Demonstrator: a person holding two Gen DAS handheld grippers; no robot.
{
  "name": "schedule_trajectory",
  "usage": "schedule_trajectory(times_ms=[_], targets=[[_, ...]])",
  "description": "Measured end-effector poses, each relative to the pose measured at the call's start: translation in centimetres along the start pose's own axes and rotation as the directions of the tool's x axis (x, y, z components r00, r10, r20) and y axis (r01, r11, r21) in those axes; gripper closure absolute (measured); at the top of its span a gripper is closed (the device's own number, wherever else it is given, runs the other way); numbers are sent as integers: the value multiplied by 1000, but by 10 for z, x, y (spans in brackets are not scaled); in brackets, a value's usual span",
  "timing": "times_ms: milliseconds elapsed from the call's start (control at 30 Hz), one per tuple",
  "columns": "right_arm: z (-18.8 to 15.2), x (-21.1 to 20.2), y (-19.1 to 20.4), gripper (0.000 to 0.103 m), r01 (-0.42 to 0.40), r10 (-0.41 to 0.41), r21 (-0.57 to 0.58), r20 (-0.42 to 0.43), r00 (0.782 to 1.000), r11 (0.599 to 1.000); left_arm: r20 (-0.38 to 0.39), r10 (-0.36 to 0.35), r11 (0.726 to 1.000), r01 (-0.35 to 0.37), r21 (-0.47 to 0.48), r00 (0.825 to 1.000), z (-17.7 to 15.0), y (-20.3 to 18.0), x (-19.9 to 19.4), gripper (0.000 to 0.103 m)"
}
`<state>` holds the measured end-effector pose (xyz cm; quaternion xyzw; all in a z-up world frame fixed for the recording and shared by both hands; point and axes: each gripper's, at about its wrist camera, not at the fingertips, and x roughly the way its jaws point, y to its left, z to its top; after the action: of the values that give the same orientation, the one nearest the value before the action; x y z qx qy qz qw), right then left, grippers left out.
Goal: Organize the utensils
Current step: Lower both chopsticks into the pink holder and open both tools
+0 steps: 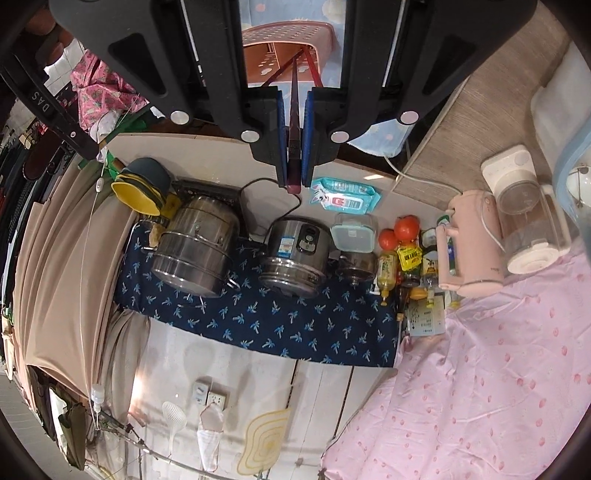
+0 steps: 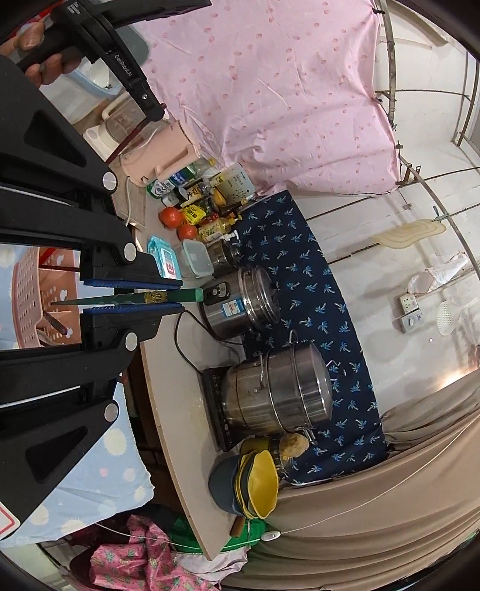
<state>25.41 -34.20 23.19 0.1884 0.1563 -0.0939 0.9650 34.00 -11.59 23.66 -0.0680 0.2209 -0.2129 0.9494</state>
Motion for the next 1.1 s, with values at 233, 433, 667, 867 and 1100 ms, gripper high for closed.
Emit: schedule_trajectory(times_ms=[233,433,667,867,1100], targets=[[-24,34,-3,96,2,-2,-1,-73,997,1000,-65,3,1000,-3,-8,998,-24,8,30,96],[-41,54,-4,96,13,-14,-13,-119,993,1000,-97,10,1000,-11,-11,995,-35,13,44,96],[-51,62,-7,88,24,-28,-30,-140,990,999,-109,37,999,-39,-17,993,-42,16,49,82],[-52,56,-10,77,28,-30,-20,-133,991,999,-110,56,998,-60,-32,992,-46,20,45,63],[-53,42,-9,77,20,-23,-25,-130,991,999,-115,68,997,-71,-25,991,-52,20,34,63]])
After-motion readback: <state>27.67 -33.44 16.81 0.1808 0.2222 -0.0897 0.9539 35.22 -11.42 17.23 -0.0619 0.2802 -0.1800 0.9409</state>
